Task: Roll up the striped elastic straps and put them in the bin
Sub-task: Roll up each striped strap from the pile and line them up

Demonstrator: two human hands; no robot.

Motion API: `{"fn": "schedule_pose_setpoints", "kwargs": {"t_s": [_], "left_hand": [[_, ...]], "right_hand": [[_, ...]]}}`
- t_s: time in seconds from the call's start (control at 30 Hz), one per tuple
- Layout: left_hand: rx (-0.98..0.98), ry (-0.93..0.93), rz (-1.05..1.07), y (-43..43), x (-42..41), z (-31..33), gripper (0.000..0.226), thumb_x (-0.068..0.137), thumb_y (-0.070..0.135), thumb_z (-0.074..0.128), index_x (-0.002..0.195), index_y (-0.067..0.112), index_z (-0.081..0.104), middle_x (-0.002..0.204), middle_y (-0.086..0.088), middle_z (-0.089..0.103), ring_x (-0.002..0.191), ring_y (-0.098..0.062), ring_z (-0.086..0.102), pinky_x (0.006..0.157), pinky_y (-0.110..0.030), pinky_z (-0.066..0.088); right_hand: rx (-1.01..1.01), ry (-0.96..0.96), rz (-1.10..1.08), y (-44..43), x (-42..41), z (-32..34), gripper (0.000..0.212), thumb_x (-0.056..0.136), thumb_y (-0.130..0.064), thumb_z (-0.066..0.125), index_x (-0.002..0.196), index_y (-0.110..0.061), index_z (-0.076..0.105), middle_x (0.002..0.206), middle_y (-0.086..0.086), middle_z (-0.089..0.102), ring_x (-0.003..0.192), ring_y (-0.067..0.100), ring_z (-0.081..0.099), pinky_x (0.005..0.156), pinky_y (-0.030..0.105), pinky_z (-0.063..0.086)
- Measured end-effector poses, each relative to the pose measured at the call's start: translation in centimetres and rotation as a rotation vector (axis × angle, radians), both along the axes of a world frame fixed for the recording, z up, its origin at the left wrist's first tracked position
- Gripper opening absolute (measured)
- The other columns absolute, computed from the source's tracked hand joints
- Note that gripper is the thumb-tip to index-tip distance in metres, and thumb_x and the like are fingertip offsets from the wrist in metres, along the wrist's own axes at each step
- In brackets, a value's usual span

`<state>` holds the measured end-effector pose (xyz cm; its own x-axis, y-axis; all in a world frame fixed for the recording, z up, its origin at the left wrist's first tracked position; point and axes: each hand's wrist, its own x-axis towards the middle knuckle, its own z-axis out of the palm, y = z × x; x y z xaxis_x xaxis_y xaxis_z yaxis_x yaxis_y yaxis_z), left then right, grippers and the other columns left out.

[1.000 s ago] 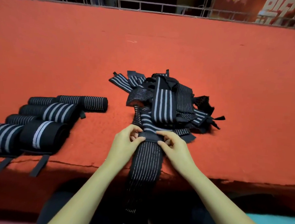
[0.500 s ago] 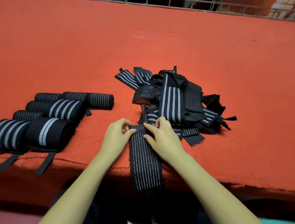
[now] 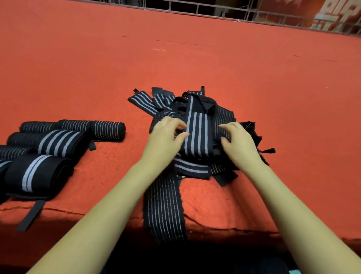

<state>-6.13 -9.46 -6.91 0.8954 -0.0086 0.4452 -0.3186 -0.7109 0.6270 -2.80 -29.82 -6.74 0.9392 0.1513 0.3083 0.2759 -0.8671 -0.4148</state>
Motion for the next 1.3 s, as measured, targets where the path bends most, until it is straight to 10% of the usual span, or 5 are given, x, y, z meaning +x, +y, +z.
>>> {"fn": "schedule_pose_setpoints", "kwargs": {"t_s": [0.43, 0.67, 0.83, 1.07, 1.3], "left_hand": [[0.284, 0.202, -0.087, -5.3, 3.6, -1.3, 0.041, 0.096, 0.039, 0.053, 0.129, 0.015, 0.059, 0.13, -0.001, 0.055, 0.12, -0.026, 0.042, 0.104, -0.032, 0.031], [-0.404, 0.378, -0.008, -4.4, 3.6, -0.2, 0.039, 0.097, 0.05, 0.042, 0.115, 0.019, 0.057, 0.094, 0.003, 0.064, 0.088, -0.02, 0.063, 0.091, -0.042, 0.051], [-0.325, 0.371, 0.031, -4.9, 2.5, -0.3, 0.046, 0.088, 0.027, 0.068, 0.127, 0.013, 0.048, 0.08, 0.01, 0.048, 0.082, -0.013, 0.054, 0.069, -0.027, 0.044], [0.074, 0.411, -0.144, -5.6, -0.1, -0.2, 0.032, 0.085, 0.022, 0.069, 0.066, 0.023, 0.043, 0.066, 0.01, 0.048, 0.074, -0.017, 0.051, 0.06, -0.025, 0.028], [0.022, 0.326, 0.119, -5.0, -0.5, 1.2, 0.045, 0.095, 0.05, 0.048, 0.066, 0.015, 0.054, 0.07, -0.003, 0.061, 0.08, -0.026, 0.06, 0.067, -0.032, 0.037]], "right_hand": [[0.128, -0.044, 0.045, -2.3, 2.2, -2.0, 0.017, 0.091, -0.003, 0.053, 0.105, -0.002, 0.063, 0.12, 0.009, 0.062, 0.115, 0.026, 0.055, 0.096, 0.03, 0.038], [0.28, 0.05, 0.32, -1.9, -4.0, 1.1, 0.012, 0.074, -0.021, 0.04, 0.068, -0.012, 0.046, 0.059, -0.002, 0.043, 0.056, 0.007, 0.038, 0.057, 0.029, 0.032], [0.265, 0.198, 0.413, -1.3, -5.8, 2.1, 0.017, 0.066, -0.029, 0.039, 0.055, -0.015, 0.038, 0.053, -0.003, 0.034, 0.051, 0.006, 0.032, 0.05, 0.023, 0.026], [0.41, 0.179, 0.141, -1.1, -2.7, 2.7, 0.02, 0.093, -0.025, 0.052, 0.081, -0.015, 0.065, 0.086, 0.002, 0.07, 0.08, 0.011, 0.06, 0.078, 0.031, 0.046], [0.407, 0.272, -0.028, 0.4, 2.0, 2.1, 0.041, 0.092, -0.032, 0.059, 0.128, -0.015, 0.05, 0.117, 0.001, 0.057, 0.102, 0.017, 0.055, 0.082, 0.027, 0.038]]}}
